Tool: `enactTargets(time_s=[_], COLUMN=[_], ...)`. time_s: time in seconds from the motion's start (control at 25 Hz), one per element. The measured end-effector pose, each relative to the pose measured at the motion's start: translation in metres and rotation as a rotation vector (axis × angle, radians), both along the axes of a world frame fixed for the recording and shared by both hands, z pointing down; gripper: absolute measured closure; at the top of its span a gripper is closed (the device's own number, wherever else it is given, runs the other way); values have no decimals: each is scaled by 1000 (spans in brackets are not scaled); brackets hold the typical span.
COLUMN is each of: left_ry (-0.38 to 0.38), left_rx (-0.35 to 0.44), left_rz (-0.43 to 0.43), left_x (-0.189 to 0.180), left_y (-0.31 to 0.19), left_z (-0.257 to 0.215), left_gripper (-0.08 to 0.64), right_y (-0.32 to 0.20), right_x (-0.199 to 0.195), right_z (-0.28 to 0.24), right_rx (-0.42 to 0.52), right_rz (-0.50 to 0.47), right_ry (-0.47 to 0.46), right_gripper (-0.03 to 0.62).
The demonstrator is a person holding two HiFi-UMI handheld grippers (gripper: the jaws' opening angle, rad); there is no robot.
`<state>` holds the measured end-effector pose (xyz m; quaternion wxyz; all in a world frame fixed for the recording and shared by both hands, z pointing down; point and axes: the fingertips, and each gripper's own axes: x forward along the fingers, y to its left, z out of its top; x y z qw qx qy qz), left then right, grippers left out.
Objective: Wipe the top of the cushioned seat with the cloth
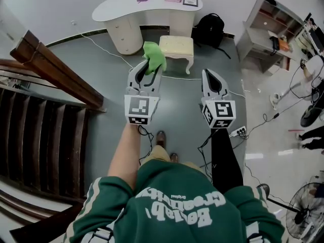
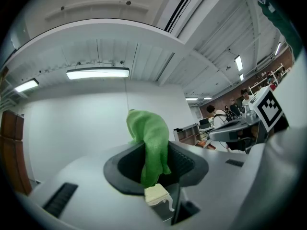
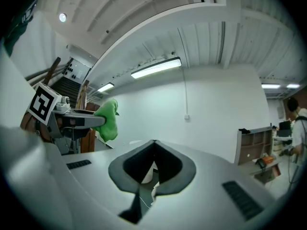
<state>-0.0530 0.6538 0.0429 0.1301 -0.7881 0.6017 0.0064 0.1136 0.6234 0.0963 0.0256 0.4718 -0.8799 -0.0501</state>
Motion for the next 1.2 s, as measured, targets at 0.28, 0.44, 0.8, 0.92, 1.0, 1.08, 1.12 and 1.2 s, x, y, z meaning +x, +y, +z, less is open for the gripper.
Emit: enactTargets(time_s=[0.28,0.44,0.8,0.92,1.0,1.08,1.12,1.2], left_ry=[0,3,13,19,23,26,27,27], left_rx=[-4,-7,-15,-19,-22,-22,-22,-23], left_rz=[8,24,53,63,71,80,84,96], left_x=[-18,-33,-72,-84,-91,-96,-98,-100], left_y=[-53,-103,-210,-241,-260,-275,-282,-293], left_z=[8,10,4,4,4,4,4,4], left_gripper=[416,416,416,416,416,416,416,416], right_y=[-51,-99,-195,-221,-237,-250,-256,-265], right_x=[-13,-23,-47,-54,-58,-61,-62,-64], right_z=[9,10,8,8,7,7,8,8], right_rx=[-9,-15,-32,-40,-39,-37,-37,-38], right_rz=[20,45,108,131,145,157,164,176], right_ry=[8,10,9,10,10,10,8,6], right_gripper=[584,584,584,584,584,584,584,584])
